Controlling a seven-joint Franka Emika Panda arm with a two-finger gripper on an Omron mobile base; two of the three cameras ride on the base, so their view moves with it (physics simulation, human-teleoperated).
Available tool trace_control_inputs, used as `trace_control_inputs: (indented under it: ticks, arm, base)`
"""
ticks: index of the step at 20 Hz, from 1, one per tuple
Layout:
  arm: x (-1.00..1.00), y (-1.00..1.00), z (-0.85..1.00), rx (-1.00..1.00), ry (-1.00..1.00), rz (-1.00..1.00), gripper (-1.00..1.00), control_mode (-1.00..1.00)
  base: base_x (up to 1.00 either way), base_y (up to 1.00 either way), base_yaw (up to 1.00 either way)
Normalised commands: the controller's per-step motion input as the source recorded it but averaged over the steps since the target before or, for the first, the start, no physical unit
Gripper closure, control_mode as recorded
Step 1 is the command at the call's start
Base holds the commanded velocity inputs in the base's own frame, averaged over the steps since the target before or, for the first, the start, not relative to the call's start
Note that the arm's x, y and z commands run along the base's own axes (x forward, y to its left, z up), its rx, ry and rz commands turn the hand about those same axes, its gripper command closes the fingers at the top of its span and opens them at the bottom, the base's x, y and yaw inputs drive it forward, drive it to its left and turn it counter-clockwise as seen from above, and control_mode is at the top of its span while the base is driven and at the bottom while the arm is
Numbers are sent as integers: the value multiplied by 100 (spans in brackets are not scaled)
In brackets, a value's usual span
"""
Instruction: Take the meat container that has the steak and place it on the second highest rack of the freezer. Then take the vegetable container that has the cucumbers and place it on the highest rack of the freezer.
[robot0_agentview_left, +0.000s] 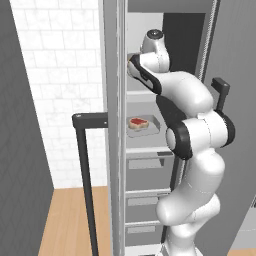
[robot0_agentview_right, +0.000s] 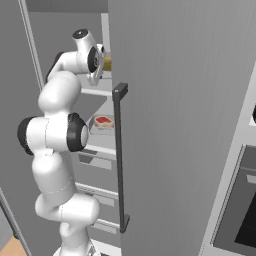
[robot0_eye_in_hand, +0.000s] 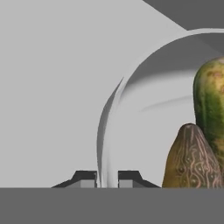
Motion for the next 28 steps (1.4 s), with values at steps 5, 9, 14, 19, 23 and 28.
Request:
trace_control_inputs:
  ticks: [5, 9, 14, 19, 23, 28]
  arm:
    - [19, 0, -30, 0, -2, 0, 100, -100]
    - [0, 0, 0, 0, 0, 0, 100, -100]
    - [0, 0, 0, 0, 0, 0, -100, -100]
    - [0, 0, 0, 0, 0, 0, -100, -100]
    - [-7, -1, 0, 0, 0, 0, -100, -100]
    - [-93, -12, 21, 0, -11, 0, -100, -100]
  base:
    - [0, 0, 0]
    - [0, 0, 0]
    - [0, 0, 0]
    - [0, 0, 0]
    - [0, 0, 0]
    - [0, 0, 0]
